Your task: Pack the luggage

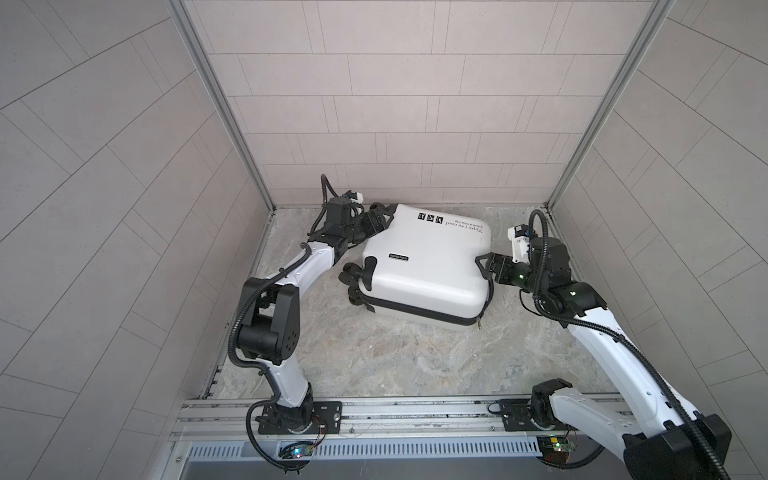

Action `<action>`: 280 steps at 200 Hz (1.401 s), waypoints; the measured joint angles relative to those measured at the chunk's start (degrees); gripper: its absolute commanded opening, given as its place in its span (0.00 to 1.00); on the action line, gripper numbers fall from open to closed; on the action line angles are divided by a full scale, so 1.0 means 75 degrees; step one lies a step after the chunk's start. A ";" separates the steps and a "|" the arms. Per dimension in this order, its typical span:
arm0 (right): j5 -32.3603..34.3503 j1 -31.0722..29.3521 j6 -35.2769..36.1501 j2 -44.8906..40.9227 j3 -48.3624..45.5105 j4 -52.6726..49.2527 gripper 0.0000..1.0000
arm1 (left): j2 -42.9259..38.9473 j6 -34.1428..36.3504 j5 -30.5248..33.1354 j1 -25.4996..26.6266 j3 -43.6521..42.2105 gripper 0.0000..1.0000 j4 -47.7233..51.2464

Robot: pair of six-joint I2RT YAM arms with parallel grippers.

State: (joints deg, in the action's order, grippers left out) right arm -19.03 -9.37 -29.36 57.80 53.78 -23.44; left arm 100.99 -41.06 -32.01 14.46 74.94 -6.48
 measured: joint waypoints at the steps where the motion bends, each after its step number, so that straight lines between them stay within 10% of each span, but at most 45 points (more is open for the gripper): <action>1: 0.0006 0.0015 0.0000 0.0003 0.0006 -0.0003 0.90 | 0.0000 -0.0003 0.0006 0.0006 0.0003 0.95 0.0003; 77: 0.0184 0.1236 -0.0417 0.1612 0.1032 0.0023 0.88 | -0.3246 0.1303 0.1434 0.0134 -0.0289 0.92 0.2419; 168: -0.0833 0.1323 -0.0714 0.5520 0.4511 0.0595 0.83 | -0.7848 0.0493 0.2337 0.1241 -0.3940 0.89 0.5432; 280: -0.2693 0.1489 -0.0259 0.7003 0.5365 0.0729 0.76 | -0.5756 -0.0574 0.2025 0.1370 -0.4797 0.89 0.3112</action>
State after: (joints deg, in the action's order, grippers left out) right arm -39.22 1.80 -31.31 110.32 94.02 -17.98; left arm 57.82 -45.36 -16.82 24.73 38.96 16.86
